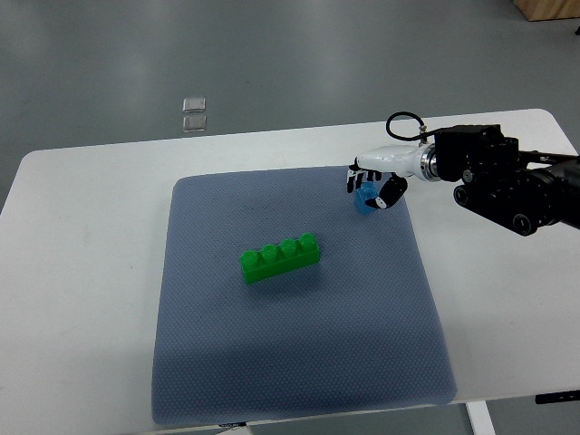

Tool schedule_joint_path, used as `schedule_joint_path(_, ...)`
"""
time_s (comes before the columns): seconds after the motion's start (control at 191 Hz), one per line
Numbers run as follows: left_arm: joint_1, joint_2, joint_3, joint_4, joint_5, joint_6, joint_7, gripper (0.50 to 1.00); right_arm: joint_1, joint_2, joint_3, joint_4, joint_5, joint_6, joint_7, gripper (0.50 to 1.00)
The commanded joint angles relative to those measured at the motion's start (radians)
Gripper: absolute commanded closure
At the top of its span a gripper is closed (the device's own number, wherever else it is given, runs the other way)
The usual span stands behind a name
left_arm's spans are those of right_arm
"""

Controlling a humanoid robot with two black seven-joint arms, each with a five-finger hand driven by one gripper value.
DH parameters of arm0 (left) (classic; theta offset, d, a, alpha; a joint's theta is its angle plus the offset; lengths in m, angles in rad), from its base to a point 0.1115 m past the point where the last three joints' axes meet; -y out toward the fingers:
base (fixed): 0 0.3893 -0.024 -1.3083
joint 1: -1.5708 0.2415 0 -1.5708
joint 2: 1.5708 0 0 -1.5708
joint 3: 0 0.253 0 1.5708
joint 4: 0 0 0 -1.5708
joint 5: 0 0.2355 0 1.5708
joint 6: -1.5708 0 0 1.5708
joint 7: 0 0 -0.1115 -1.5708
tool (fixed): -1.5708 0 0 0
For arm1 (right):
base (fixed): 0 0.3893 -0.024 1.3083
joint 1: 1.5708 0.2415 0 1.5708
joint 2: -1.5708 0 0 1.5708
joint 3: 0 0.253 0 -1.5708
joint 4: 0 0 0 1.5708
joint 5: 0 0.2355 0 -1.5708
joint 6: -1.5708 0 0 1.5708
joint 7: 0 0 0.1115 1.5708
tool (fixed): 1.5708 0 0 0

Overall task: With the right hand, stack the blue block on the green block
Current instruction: 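Lift the blue block and carry it toward the green block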

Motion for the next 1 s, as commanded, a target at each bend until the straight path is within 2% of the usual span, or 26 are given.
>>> schedule_joint_path(0.0,0.000,0.000,0.000,0.000,0.001,0.000,0.000,0.500,0.000,-0.002,-0.014,0.001,-0.001,0.001,0.016,0.887)
schedule_joint_path(0.12,0.000,0.000,0.000,0.000,-0.001,0.000,0.000,0.500,0.000,0.000,-0.026,-0.001,-0.001,-0.004,0.020,0.901)
schedule_joint_path(0.126,0.000,0.000,0.000,0.000,0.001,0.000,0.000,0.500,0.000,0.000,-0.026,0.001,-0.001,-0.004,0.020,0.916)
schedule_joint_path(0.157,0.000,0.000,0.000,0.002,0.001,0.000,0.000,0.500,0.000,0.000,-0.026,0.001,-0.001,-0.004,0.020,0.920)
schedule_joint_path(0.497,0.000,0.000,0.001,0.003,0.001,0.000,0.000,0.500,0.048,-0.011,-0.025,0.028,0.001,-0.002,0.031,0.922)
schedule_joint_path(0.576,0.000,0.000,0.003,0.002,-0.001,0.000,0.000,0.500,0.088,-0.035,-0.023,0.086,0.004,0.005,0.029,0.922)
schedule_joint_path(0.628,0.000,0.000,0.003,0.002,-0.001,0.000,0.000,0.500,0.088,-0.035,-0.023,0.086,0.004,0.005,0.029,0.922)
schedule_joint_path(0.633,0.000,0.000,0.003,0.002,0.001,0.000,0.000,0.500,0.106,-0.055,-0.023,0.123,0.007,0.008,0.028,0.922)
schedule_joint_path(0.654,0.000,0.000,0.003,0.002,0.001,0.000,0.000,0.500,0.112,-0.064,-0.022,0.142,0.008,0.008,0.028,0.922)
schedule_joint_path(0.701,0.000,0.000,0.003,0.002,0.001,0.000,0.000,0.500,0.112,-0.064,-0.022,0.142,0.009,0.008,0.028,0.922)
schedule_joint_path(0.706,0.000,0.000,0.003,0.002,-0.001,0.000,0.000,0.500,0.121,-0.087,-0.020,0.201,0.010,0.007,0.028,0.920)
schedule_joint_path(0.874,0.000,0.000,0.003,0.000,0.001,0.000,0.000,0.500,0.137,-0.169,-0.010,0.453,0.015,0.007,0.026,0.920)
schedule_joint_path(0.994,0.000,0.000,0.001,-0.001,0.001,0.000,0.000,0.500,0.138,-0.172,-0.007,0.518,0.024,0.004,0.006,0.920)
